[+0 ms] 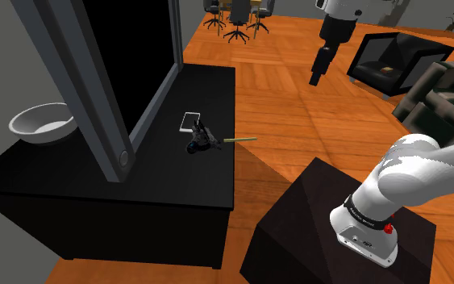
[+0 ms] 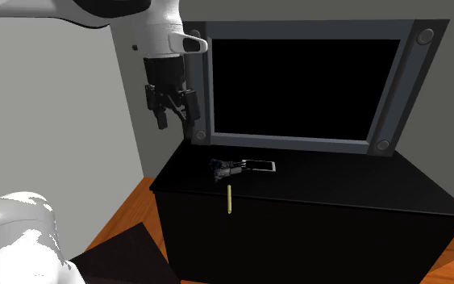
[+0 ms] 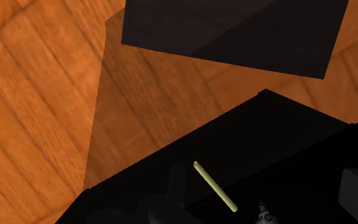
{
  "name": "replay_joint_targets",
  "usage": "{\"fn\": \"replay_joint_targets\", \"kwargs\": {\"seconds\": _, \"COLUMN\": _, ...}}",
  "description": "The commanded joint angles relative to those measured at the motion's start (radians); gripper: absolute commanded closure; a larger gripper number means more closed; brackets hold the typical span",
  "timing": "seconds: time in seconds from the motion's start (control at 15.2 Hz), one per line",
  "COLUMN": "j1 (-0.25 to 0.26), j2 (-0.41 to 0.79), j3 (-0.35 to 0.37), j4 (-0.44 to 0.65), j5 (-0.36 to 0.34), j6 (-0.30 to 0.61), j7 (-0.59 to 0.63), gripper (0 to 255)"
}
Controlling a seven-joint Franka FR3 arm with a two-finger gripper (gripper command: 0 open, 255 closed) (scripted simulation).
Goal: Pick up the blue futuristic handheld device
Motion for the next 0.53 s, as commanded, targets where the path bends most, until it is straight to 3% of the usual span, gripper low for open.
{"fn": "replay_joint_targets", "kwargs": {"seconds": 0.0, "j1": 0.0, "j2": 0.0, "j3": 0.0, "j4": 0.0, "j5": 0.0, "j6": 0.0, "j7": 0.0, "gripper": 0}}
{"fn": "replay_joint_targets", "kwargs": {"seconds": 0.46, "j1": 0.007, "j2": 0.19, "j3": 0.058, "j4": -0.008, "j5": 0.03, "j6": 0.195, "j7": 0.089, "gripper": 0}}
